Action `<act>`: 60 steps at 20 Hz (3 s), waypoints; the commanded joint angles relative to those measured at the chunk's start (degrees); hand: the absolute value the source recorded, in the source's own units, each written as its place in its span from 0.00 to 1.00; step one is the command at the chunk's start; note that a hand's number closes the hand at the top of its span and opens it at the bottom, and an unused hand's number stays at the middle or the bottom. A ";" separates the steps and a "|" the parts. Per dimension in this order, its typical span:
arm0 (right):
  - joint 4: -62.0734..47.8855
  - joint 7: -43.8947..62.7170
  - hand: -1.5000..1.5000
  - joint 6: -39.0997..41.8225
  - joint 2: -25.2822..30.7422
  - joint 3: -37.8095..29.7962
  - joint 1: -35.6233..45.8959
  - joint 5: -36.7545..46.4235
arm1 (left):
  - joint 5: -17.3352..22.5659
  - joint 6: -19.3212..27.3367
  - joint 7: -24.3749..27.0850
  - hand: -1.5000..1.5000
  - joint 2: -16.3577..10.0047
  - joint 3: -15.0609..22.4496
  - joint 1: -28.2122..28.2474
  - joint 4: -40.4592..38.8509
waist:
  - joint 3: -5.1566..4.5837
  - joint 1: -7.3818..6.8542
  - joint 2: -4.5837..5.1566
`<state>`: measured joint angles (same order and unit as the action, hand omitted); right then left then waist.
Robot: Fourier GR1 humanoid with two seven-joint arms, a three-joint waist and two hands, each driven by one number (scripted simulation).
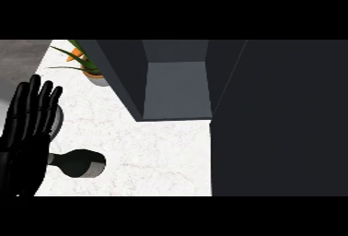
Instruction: Pick up the wine, place it into the cabinet and close the cabinet
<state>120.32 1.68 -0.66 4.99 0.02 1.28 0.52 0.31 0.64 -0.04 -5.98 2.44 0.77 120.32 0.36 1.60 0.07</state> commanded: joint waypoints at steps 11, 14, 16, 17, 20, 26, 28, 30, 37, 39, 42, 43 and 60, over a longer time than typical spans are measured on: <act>11.90 8.33 0.00 6.94 0.44 10.81 -11.96 -4.19 | -5.59 34.61 -2.77 0.00 5.94 17.25 7.46 3.50 | -0.38 -1.21 -0.33; 15.89 10.46 0.00 7.94 1.68 9.16 -13.85 -6.85 | -12.11 40.66 -9.36 0.00 5.96 23.47 4.30 5.79 | -0.32 -1.23 -0.24; 17.08 10.38 0.00 7.98 1.10 11.46 -16.44 -5.20 | -16.07 46.53 -10.50 0.00 5.96 27.68 0.45 2.35 | -0.30 -0.97 -0.22; 18.97 16.15 0.00 6.38 1.06 10.68 -12.15 -5.86 | -12.35 42.62 -8.86 0.00 5.97 24.40 1.39 2.51 | -0.36 -1.42 -0.14; 25.01 21.81 0.00 6.03 2.32 9.10 -11.67 -8.94 | -19.26 46.98 -17.73 0.00 5.97 25.97 -5.04 2.46 | -0.33 -1.29 -0.16; 25.72 22.59 0.00 5.58 1.37 10.28 -11.38 -6.93 | -28.66 53.71 -23.65 0.00 5.97 33.66 -4.36 4.82 | -0.32 -1.41 -0.21; 24.90 23.96 0.00 5.27 1.48 9.99 -8.59 -6.82 | -30.65 53.49 -27.21 0.00 5.98 34.26 -4.74 7.67 | -0.32 -1.55 -0.20; 24.77 27.14 0.00 3.70 1.01 10.41 -5.28 -5.96 | -33.77 55.69 -28.21 0.00 5.98 35.10 -5.95 5.97 | -0.34 -1.57 -0.17; 24.61 28.84 0.00 2.54 0.61 9.70 -4.23 -5.63 | -48.41 51.22 -43.22 0.00 5.98 35.91 -3.72 15.96 | -0.28 -1.91 -0.29; 28.58 32.92 0.00 1.67 1.06 9.05 -3.76 -6.26 | -43.69 48.77 -39.79 0.00 5.98 32.21 -1.07 17.60 | -0.35 -1.77 -0.24; 28.89 33.42 0.00 3.05 2.60 5.84 -3.00 -8.89 | -44.73 49.19 -39.78 0.00 5.97 32.31 -0.31 17.49 | -0.33 -1.66 -0.23; 28.04 31.34 0.00 2.20 0.50 10.66 -5.25 -4.15 | -43.70 46.77 -40.80 0.00 5.20 31.14 2.32 21.55 | -0.34 -1.77 -0.30; 26.87 31.22 0.00 0.18 -0.11 11.33 -3.49 -2.98 | -27.50 52.62 -32.58 0.00 -1.61 22.40 10.64 19.95 | -0.58 -1.79 -0.32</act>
<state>142.66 30.93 0.26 5.27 10.93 -1.39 -2.22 -38.23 50.52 -34.23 -5.79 26.02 8.37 133.16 -0.11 -0.16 -0.26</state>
